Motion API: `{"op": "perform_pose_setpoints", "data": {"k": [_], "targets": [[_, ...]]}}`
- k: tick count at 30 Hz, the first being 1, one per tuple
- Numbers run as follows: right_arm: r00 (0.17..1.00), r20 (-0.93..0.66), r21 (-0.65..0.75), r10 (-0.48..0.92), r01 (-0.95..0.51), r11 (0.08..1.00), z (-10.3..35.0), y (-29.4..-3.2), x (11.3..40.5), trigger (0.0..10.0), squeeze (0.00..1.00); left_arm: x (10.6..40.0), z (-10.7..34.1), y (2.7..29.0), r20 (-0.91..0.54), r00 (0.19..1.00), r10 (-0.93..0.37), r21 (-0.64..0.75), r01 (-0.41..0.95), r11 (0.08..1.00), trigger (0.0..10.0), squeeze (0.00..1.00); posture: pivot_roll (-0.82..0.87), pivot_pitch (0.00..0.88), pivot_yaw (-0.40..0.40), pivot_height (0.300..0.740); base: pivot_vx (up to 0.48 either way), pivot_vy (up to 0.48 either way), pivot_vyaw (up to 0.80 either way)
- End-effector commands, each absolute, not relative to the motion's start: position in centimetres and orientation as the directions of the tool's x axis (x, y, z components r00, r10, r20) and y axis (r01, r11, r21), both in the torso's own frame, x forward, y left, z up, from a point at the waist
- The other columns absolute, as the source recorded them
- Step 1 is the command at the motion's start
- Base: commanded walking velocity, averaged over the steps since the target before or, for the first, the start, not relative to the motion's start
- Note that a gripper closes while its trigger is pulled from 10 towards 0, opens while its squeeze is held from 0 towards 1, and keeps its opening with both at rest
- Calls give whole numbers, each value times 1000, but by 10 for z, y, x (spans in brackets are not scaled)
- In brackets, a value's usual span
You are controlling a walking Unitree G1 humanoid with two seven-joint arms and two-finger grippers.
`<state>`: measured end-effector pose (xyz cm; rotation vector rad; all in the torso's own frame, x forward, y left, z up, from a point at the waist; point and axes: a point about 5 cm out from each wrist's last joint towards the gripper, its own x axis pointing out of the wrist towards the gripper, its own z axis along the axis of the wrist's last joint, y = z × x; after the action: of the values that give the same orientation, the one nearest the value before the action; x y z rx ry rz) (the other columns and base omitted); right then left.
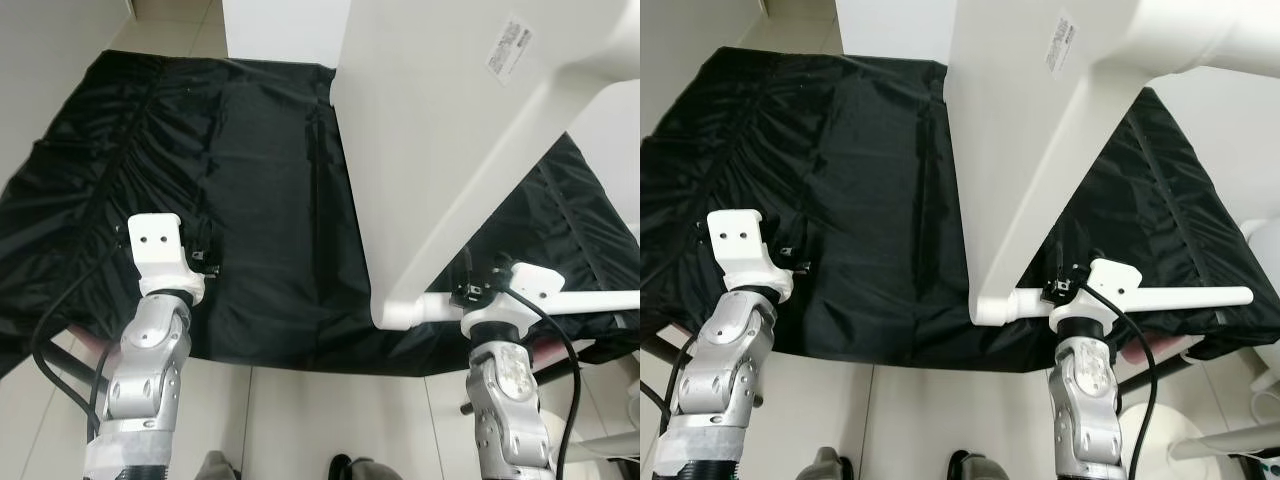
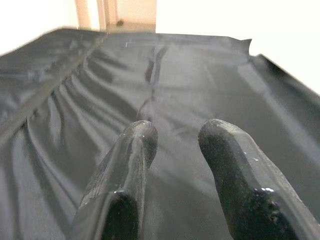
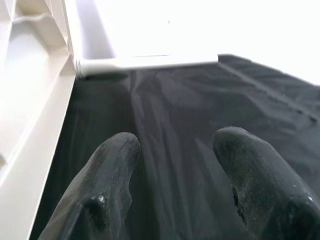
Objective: Building children table
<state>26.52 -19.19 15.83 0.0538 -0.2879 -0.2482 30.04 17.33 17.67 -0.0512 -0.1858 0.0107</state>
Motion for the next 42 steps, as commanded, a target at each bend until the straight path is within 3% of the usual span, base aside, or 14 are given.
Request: {"op": "perform_pose_setpoints", "data": {"k": [1,11,19,22,28,42], "targets": [[921,291,49,-260,257,965,160,-197,271,10000,0,307,180,176,187,982,11,-64,1,998,10000,0,45,75,39,740,0,0,0],[925,296,2,-238,249,969,155,-201,273,10000,0,313,176,173,212,976,-41,-48,53,997,10000,0,39,69,18,740,0,0,0],[925,250,81,-287,275,958,140,-177,274,10000,0,306,157,156,210,976,-55,-104,78,991,10000,0,50,67,-35,740,0,0,0],[939,241,78,-244,232,970,138,-171,286,10000,0,310,154,150,205,972,-112,-64,128,990,10000,0,59,61,-43,740,0,0,0],[955,252,60,-160,149,987,144,-161,301,10000,0,319,163,154,239,966,-95,-73,115,991,10000,0,68,57,-59,740,0,0,0],[970,173,59,-170,162,985,122,-159,285,10000,0,315,162,155,240,963,-122,-37,134,990,10000,0,60,69,-62,740,0,0,0]]}}
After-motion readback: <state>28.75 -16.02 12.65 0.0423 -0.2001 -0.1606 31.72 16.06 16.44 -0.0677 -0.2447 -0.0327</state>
